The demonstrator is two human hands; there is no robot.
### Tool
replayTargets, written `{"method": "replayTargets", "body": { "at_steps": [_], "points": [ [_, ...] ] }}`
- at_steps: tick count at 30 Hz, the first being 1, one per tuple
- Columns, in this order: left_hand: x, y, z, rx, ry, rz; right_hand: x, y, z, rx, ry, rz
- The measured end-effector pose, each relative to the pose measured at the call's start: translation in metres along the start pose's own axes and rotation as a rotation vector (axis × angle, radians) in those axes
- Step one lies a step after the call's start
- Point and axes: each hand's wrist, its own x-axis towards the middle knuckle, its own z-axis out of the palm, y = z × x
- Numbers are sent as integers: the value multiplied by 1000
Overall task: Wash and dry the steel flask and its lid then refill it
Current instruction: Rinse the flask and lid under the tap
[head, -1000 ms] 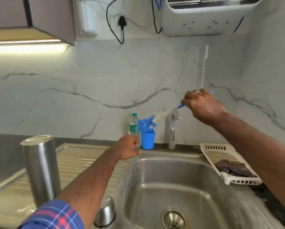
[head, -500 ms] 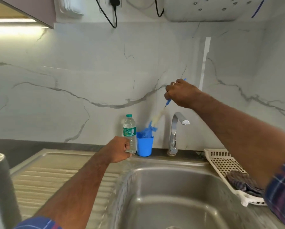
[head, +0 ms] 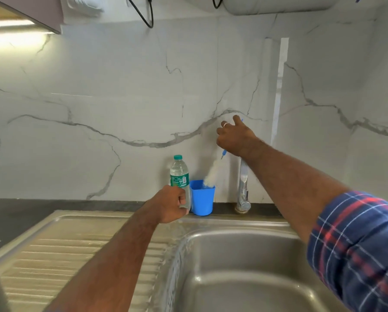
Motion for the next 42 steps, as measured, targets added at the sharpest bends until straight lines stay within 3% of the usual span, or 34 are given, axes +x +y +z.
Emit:
{"method": "replayTargets", "body": {
  "at_steps": [8,13,19,22,26,31,37,42],
  "points": [
    [-18,4,-18,37,0,-32,-12,-3,-18,198,-138,64],
    [-46,24,-36,67,25,-48,-44,-8,-28,210,-83,63],
    [-101,64,-78,119,62,-59,-116,-47,-71,439,5,-7],
    [-133,89,-107,97,133,-40,-152,-74,-95,619,-5,-29],
    [-179,115,-149,138,205,-4,-183,-114,-136,1098,-11,-35],
    [-240,110,-204,115,388,-53,-201,-158,-208,1574,-69,-225],
    [-305,58,-232,71,563,-164,-202,-219,-278,1840,-73,-238],
    [-346,10,-219,23,693,-290,-191,-269,-297,1945,-41,-88]
  ]
}}
